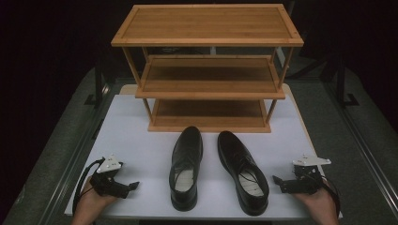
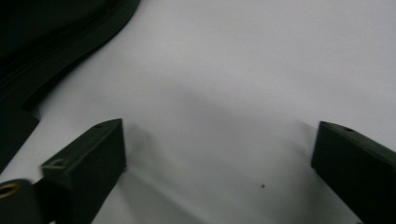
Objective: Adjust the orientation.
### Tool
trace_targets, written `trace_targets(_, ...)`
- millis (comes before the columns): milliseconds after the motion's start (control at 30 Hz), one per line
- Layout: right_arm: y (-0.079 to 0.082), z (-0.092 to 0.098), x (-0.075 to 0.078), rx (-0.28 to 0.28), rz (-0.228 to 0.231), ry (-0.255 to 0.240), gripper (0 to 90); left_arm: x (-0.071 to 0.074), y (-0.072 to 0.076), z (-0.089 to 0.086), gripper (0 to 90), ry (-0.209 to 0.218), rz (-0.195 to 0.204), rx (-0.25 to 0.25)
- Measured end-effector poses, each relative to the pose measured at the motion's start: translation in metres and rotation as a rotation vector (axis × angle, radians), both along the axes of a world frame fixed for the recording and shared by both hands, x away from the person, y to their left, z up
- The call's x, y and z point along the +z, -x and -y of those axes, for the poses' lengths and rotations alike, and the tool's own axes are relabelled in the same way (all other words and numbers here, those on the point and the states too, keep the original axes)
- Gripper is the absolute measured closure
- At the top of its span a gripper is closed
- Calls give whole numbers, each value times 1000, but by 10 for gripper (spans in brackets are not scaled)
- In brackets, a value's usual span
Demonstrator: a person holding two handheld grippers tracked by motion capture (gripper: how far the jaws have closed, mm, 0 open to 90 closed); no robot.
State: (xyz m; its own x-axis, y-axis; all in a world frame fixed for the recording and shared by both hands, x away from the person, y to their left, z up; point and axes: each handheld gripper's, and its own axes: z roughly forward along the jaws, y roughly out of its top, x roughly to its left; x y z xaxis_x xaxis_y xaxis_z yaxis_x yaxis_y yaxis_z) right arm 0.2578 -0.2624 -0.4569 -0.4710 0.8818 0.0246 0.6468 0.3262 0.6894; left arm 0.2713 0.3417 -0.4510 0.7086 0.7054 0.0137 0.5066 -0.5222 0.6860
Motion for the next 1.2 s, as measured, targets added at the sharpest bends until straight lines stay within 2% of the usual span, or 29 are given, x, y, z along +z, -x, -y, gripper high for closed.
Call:
trace_targets(33, 0, 1, 1, -4, 3, 0, 118, 0, 0, 0, 0, 0, -1, 0)
trace_targets(67, 0, 1, 1, -4, 3, 0, 118, 0, 0, 0, 0, 0, -1, 0)
trace_targets(100, 1, 5, 6, 0, -2, -28, 221, 0, 0, 0, 0, 1, 0, 1)
trace_targets(133, 1, 5, 6, 0, -2, -28, 221, 0, 0, 0, 0, 1, 0, 1)
trace_targets(167, 2, 5, 8, 5, 0, -50, 253, 0, 0, 0, 0, 1, 0, 0)
trace_targets(200, 3, 5, 11, 8, 2, -59, 350, 0, 0, 0, 0, 0, 0, -1)
trace_targets(233, 4, 4, 14, 28, 4, -63, 393, 0, 0, 0, 0, 2, -1, -1)
trace_targets(267, 5, 1, 17, 48, 10, -71, 492, 0, 0, 0, 0, 1, 0, -1)
trace_targets(300, 5, 1, 17, 48, 10, -71, 492, 0, 0, 0, 0, 1, 0, -1)
trace_targets(333, 5, 0, 18, 62, 2, -79, 558, 0, 0, 0, 0, 1, 0, -1)
trace_targets(367, 5, -3, 20, 101, -7, -90, 732, 0, 0, 0, 0, 3, -1, -1)
trace_targets(400, 5, -3, 20, 101, -7, -90, 732, 0, 0, 0, 0, 3, -1, -1)
trace_targets(433, 5, -5, 22, 149, -11, -122, 854, 0, 0, 0, 0, 2, -1, -1)
trace_targets(467, 5, -5, 22, 149, -11, -122, 854, 0, 0, 0, 0, 2, -1, -1)
trace_targets(500, 5, -6, 22, 161, -13, -130, 895, 0, 0, 0, 0, 2, -1, -1)
trace_targets(667, 3, -17, 23, 241, -38, -166, 897, 0, 0, 0, 0, 3, -2, 0)
trace_targets(833, -2, -25, 28, 270, -24, -182, 897, 0, 0, 0, 0, 2, -1, 0)
trace_targets(1100, -37, -39, 38, 277, -1, -171, 897, 0, 0, 0, 0, 2, -1, -1)
trace_targets(1200, -42, -42, 41, 278, 7, -183, 896, 0, 0, 0, 0, 2, -1, -1)
